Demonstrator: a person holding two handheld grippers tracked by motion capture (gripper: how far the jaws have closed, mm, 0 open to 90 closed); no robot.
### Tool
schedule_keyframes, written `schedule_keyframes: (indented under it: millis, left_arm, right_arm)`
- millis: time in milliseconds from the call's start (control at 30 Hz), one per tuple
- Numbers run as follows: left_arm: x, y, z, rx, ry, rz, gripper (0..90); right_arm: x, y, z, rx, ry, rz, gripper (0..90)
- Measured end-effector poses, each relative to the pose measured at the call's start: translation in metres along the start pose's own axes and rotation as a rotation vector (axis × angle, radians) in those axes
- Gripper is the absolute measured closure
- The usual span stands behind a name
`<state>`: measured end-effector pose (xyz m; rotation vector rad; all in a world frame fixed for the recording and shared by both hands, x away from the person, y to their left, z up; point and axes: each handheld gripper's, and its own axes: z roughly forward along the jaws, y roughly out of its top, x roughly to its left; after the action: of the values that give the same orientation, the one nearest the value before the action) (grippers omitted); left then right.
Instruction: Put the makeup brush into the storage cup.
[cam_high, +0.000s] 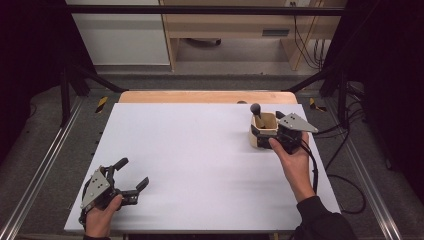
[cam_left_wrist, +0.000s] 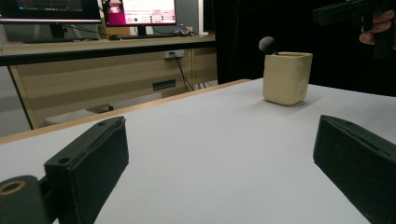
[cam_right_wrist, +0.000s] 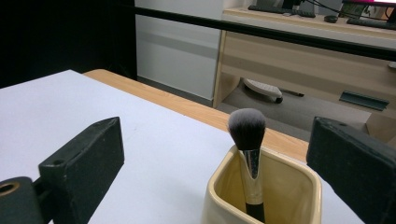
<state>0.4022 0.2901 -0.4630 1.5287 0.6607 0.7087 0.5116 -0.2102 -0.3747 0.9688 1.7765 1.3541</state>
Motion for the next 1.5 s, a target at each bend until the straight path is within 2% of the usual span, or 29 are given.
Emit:
schedule_keyframes:
  millis: [567,1067,1500]
  left_arm:
    - [0.000,0.000,-0.001,-0.001,-0.001,0.001,3.1]
    - [0.000,0.000,-0.001,-0.001,0.000,0.001,3.1]
    - [0.000,0.000,-0.001,0.002,0.000,0.006,3.1]
  right_arm:
    - [0.003,-0.001,-0.009,0.010,0.019,0.017,4.2]
    - [0.009,-0.002,-0.014,0.030,0.045,0.010,3.5]
    - [0.010,0.000,-0.026,0.035,0.062,0.023,2.9]
